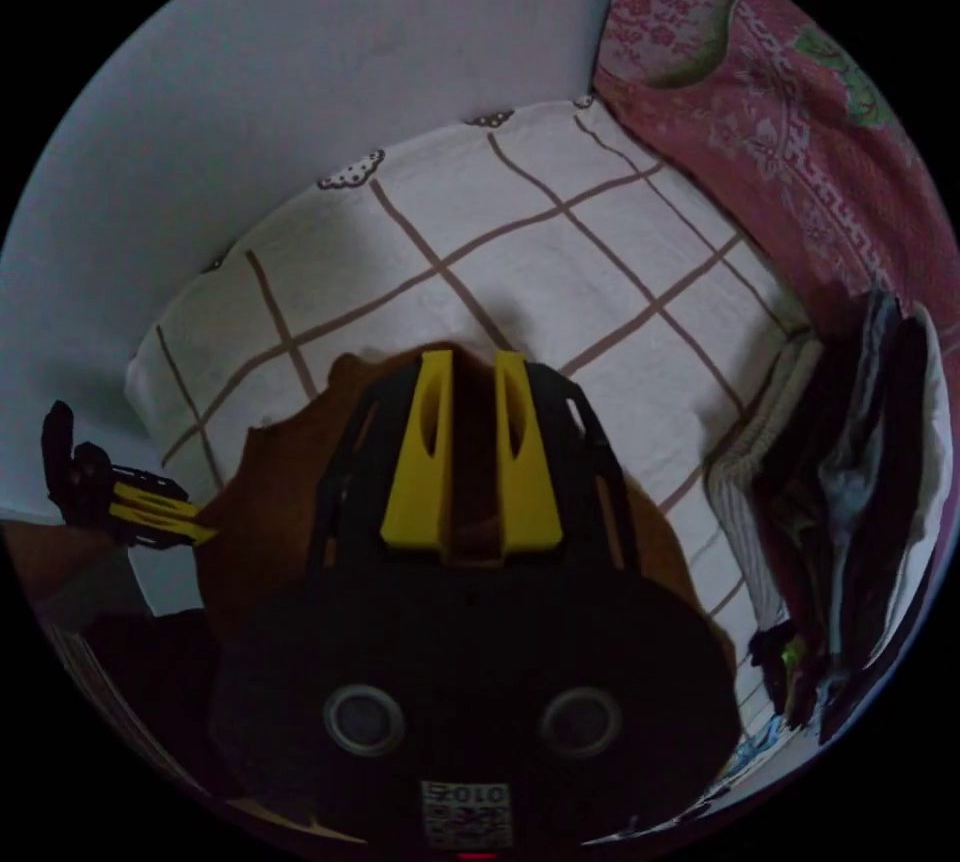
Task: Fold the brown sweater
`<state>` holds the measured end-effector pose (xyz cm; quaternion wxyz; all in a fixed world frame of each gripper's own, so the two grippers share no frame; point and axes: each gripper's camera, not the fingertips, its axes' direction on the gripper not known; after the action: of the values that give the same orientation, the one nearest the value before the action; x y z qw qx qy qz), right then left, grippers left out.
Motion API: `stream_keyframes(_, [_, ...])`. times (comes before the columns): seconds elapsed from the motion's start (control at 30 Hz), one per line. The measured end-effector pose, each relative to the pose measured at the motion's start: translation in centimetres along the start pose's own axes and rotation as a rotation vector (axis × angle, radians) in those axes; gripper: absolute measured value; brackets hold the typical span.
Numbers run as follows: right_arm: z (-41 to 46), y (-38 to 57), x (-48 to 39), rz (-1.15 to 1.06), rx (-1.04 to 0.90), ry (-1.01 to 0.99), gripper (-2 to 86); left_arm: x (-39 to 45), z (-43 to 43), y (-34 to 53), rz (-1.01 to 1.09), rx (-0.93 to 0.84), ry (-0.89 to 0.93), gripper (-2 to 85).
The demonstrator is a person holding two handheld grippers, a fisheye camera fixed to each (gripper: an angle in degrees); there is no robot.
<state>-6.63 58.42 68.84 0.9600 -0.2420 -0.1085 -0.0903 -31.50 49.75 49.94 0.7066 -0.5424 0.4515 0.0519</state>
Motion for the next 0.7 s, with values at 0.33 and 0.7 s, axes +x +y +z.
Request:
stream_keyframes(0.33, [-3.6, 18.2, 5.0, 0.149, 0.257, 0.116, 6.2, -4.1, 2.2, -3.4, -0.114, -0.017, -0.067, 3.7])
stream_keyframes(0.7, [1.8, 56.5, 8.1, 0.914, 0.073, 0.024, 6.3, -1.4, 3.0, -3.9, 0.100, 0.006, -0.073, 4.1])
